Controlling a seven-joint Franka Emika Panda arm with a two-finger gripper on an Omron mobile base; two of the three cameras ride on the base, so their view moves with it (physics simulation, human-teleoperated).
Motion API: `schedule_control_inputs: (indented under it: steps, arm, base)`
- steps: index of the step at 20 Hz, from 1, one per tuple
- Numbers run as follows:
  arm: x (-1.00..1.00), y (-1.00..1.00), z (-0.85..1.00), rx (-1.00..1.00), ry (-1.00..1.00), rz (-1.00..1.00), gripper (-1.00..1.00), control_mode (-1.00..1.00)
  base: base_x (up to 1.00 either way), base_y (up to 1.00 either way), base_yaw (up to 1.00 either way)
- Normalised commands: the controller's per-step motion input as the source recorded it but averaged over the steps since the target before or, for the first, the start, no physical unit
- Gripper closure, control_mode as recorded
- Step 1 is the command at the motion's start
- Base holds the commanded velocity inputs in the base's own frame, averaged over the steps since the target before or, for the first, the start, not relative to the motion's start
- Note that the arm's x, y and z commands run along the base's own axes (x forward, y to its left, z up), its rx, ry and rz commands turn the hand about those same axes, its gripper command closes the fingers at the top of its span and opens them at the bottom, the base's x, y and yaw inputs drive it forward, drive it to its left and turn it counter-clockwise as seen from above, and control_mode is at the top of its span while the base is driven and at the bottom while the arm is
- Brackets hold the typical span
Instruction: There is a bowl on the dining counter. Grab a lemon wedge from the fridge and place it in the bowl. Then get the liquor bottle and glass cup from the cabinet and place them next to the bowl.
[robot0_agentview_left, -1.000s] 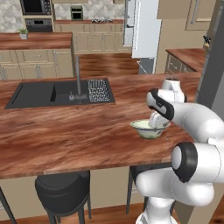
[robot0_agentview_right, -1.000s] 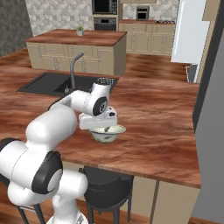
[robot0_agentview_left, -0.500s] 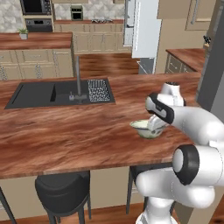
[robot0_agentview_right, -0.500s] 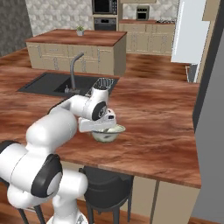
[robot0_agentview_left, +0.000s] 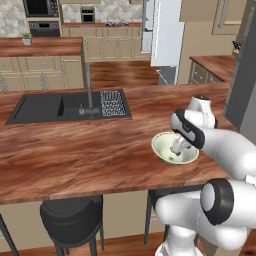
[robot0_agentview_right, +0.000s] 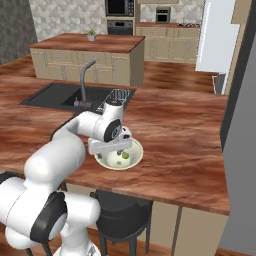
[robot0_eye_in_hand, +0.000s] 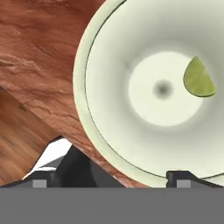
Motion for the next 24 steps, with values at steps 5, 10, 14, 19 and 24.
schedule_control_inputs:
  steps: [5, 10, 14, 19, 24]
  arm:
    - [-0.36, 0.0, 0.57, 0.01, -0.11, 0.04, -1.0, -1.0]
    - [-0.62, 0.0, 0.87, 0.01, -0.13, 0.01, -1.0, -1.0]
    - [-0.73, 0.0, 0.98, 0.0, -0.09, 0.0, -1.0, -1.0]
    - [-0.79, 0.0, 0.8, 0.0, -0.03, -0.04, -1.0, -1.0]
    - [-1.0, 0.11, 0.3, 0.0, -0.02, -0.03, -1.0, -1.0]
  base:
    - [0.0, 0.0, 0.0]
    - [0.0, 0.0, 0.0]
    - [0.0, 0.0, 0.0]
    - [0.0, 0.0, 0.0]
    - [0.0, 0.0, 0.0]
